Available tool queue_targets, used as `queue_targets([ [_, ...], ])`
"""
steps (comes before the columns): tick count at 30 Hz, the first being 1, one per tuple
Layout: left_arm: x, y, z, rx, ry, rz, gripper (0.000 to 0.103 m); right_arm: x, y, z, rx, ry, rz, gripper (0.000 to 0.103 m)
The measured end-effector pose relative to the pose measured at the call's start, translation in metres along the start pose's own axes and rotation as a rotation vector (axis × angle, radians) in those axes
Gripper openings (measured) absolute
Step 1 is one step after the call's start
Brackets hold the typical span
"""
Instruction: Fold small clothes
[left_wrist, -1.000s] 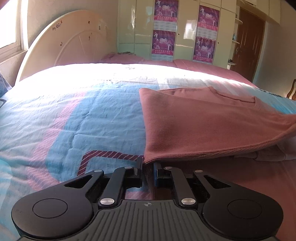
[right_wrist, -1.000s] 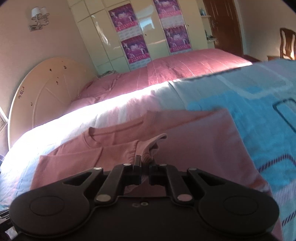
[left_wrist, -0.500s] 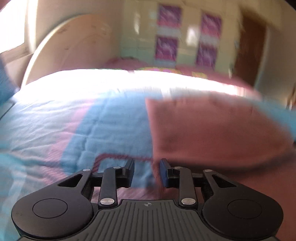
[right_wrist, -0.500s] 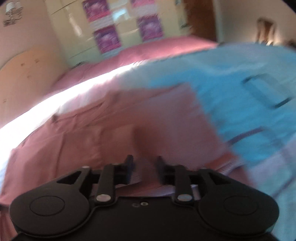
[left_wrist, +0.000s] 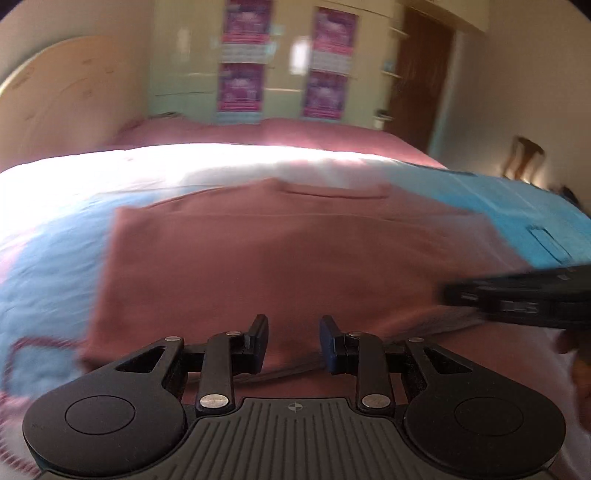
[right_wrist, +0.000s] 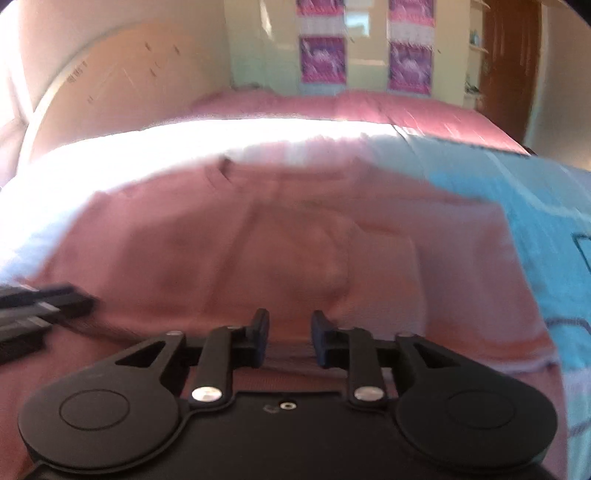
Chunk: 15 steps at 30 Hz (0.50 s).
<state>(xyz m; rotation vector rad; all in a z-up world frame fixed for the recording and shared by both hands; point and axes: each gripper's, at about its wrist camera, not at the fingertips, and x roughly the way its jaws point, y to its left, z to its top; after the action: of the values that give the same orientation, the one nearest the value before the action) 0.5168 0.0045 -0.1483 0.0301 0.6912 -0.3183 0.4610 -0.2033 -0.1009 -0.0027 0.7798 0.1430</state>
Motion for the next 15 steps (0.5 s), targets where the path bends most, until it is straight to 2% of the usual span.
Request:
queue_targets([
  [2,0.017,-0.018,-0.003,0.064,0.067,-0.017,0.033,0.005,0.011,0.001,-0.052,0.018,0.042,0.026],
  [3,0.020,-0.024,-0.007,0.108,0.061,-0.010,0.039,0.013,0.015,-0.002,-0.079,0.063,0.032,0.027],
  [4,0.019,-0.026,-0.007,0.130,0.056,-0.009,0.039,0.019,0.015,-0.007,-0.089,0.086,0.022,0.027],
  [6,0.009,-0.016,-0.003,0.104,0.036,-0.035,0.039,0.015,0.009,-0.002,-0.052,0.082,0.045,0.025],
  [8,0.004,0.003,0.006,0.082,-0.018,0.017,0.039,0.011,-0.002,0.010,-0.014,0.041,0.027,0.027],
  [13,0.039,0.075,0.031,-0.058,0.025,0.121,0.039,0.045,-0.023,0.043,0.056,0.014,0.002,0.024],
  [15,0.059,0.099,0.044,-0.059,0.048,0.144,0.039,0.064,-0.027,0.053,0.051,0.028,-0.020,0.020],
])
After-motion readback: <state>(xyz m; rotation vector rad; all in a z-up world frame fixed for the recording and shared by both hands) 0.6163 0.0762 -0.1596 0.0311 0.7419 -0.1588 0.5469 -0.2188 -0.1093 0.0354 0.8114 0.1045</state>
